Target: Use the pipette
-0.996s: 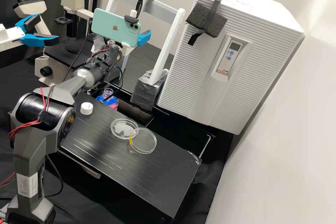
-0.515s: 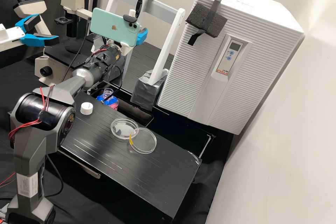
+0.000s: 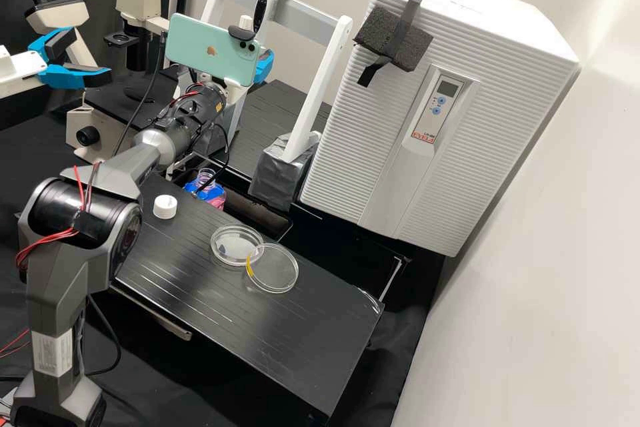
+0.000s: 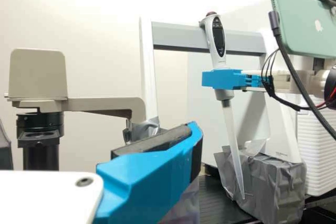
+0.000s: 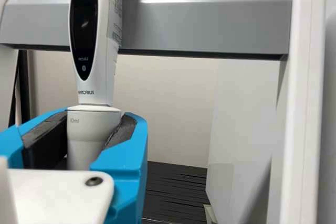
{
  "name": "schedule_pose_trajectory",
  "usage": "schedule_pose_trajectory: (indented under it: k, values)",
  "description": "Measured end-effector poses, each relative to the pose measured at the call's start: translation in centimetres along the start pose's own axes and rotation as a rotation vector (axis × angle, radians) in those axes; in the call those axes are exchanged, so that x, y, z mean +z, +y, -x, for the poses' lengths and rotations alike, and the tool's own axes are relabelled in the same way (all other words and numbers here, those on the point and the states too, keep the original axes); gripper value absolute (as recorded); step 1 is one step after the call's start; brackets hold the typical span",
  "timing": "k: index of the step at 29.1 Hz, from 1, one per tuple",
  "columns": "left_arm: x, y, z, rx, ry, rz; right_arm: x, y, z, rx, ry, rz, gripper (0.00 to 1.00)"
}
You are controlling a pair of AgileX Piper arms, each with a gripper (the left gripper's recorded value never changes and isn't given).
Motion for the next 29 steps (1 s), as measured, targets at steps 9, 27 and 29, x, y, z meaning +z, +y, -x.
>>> schedule_pose_trajectory:
  k: [9, 27, 29]
  values:
    - [0.0, 0.0, 0.0, 0.0, 0.0, 0.0, -0.1, 0.1, 0.1, 0.003, 0.003, -0.001, 0.0]
    - [0.0, 0.0, 0.0, 0.0, 0.0, 0.007, -2.8, 4.1, 2.4, 0.133, 0.096, -0.065, 0.0]
    - [0.0, 0.0, 0.0, 0.0, 0.0, 0.026, -3.0, 3.9, 2.9, 0.175, 0.127, -0.07, 0.0]
